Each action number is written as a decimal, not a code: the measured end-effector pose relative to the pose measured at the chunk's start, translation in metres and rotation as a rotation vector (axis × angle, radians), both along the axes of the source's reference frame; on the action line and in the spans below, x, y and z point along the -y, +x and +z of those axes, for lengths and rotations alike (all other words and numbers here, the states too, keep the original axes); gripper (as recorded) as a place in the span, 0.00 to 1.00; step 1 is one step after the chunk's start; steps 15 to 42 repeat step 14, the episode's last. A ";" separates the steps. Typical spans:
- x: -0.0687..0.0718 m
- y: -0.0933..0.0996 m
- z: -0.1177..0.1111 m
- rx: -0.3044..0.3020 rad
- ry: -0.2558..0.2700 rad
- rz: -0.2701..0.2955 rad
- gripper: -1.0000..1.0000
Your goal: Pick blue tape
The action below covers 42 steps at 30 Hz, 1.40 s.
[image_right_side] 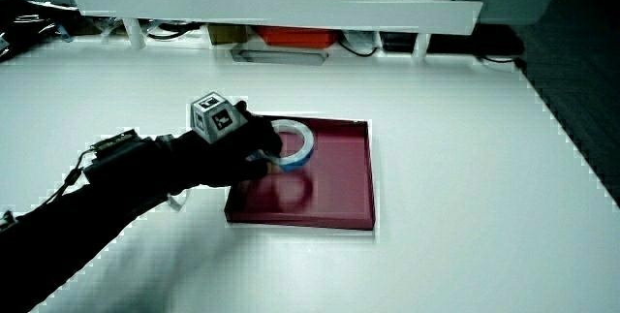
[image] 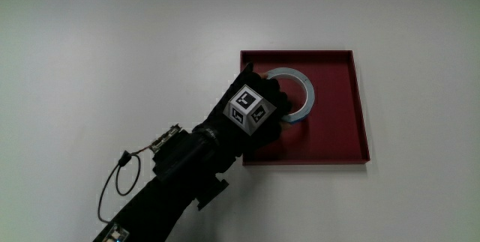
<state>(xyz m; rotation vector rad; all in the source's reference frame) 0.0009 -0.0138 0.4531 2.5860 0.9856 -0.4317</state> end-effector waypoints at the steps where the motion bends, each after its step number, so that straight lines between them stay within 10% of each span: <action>1: 0.000 -0.002 -0.004 0.001 0.025 0.002 1.00; 14: 0.012 -0.074 -0.045 -0.053 0.116 -0.115 1.00; 42: 0.012 -0.074 -0.045 -0.053 0.116 -0.115 1.00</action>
